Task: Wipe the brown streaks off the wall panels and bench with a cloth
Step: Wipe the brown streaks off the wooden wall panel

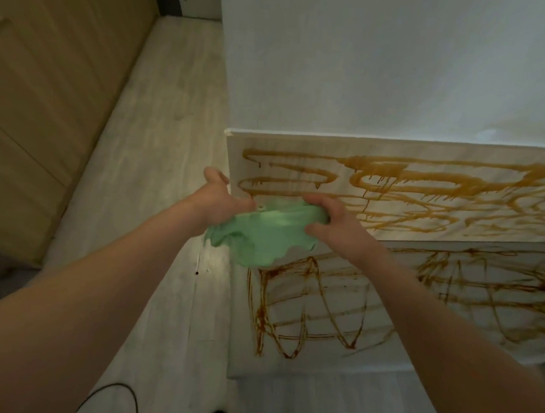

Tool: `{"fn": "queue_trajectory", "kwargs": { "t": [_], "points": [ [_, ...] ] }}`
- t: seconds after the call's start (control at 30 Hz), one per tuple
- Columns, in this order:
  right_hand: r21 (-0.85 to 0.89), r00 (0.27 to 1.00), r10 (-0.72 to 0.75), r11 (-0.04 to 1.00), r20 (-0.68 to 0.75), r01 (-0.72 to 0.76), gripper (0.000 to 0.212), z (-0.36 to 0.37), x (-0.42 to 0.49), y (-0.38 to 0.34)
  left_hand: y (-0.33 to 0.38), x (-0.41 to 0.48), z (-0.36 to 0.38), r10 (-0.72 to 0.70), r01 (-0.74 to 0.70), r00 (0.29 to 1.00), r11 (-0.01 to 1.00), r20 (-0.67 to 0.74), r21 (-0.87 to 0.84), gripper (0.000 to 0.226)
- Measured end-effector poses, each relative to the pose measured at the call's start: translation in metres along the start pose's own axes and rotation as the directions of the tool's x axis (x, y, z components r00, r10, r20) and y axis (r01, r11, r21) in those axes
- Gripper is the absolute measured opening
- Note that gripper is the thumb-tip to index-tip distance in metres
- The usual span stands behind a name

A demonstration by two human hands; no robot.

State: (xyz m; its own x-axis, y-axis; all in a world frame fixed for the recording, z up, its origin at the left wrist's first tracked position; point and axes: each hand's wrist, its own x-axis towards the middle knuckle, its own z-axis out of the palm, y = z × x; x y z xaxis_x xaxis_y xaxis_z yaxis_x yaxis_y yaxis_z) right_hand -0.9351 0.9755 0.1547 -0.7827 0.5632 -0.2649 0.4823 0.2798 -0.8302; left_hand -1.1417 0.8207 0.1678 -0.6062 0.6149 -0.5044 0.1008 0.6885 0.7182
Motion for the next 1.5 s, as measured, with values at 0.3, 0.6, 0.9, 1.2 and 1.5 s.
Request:
{"fn": "queue_trajectory", "kwargs": {
  "t": [0.3, 0.6, 0.9, 1.2, 1.5],
  "points": [
    [-0.354, 0.967, -0.255, 0.906, -0.014, 0.233, 0.010, 0.006, 0.065, 0.099, -0.079, 0.071, 0.068, 0.385, -0.288, 0.920, 0.790, -0.072, 0.542, 0.019],
    [0.054, 0.824, -0.358, 0.905, -0.440, 0.422, 0.032, 0.038, 0.114, 0.148, -0.103, 0.111, 0.094, 0.476, -0.564, 0.685, 0.825, -0.552, 0.011, 0.028],
    [-0.354, 0.429, -0.761, 0.621, -0.486, 0.700, 0.033, 0.043, 0.147, 0.094, -0.055, 0.143, 0.071, 0.849, -0.389, 0.121, 0.517, -0.514, 0.763, 0.046],
    [-0.956, 0.191, -0.941, 0.291, -0.279, 0.035, 0.064, 0.064, 0.199, 0.101, -0.070, 0.174, 0.073, 0.931, 0.080, 0.083, 0.349, -0.355, 0.934, 0.038],
    [-0.961, 0.208, -0.957, 0.235, -0.202, 0.148, 0.069, 0.076, 0.219, 0.084, -0.055, 0.172, 0.075, 0.900, -0.210, 0.051, 0.433, -0.432, 0.877, 0.051]
  ]
}}
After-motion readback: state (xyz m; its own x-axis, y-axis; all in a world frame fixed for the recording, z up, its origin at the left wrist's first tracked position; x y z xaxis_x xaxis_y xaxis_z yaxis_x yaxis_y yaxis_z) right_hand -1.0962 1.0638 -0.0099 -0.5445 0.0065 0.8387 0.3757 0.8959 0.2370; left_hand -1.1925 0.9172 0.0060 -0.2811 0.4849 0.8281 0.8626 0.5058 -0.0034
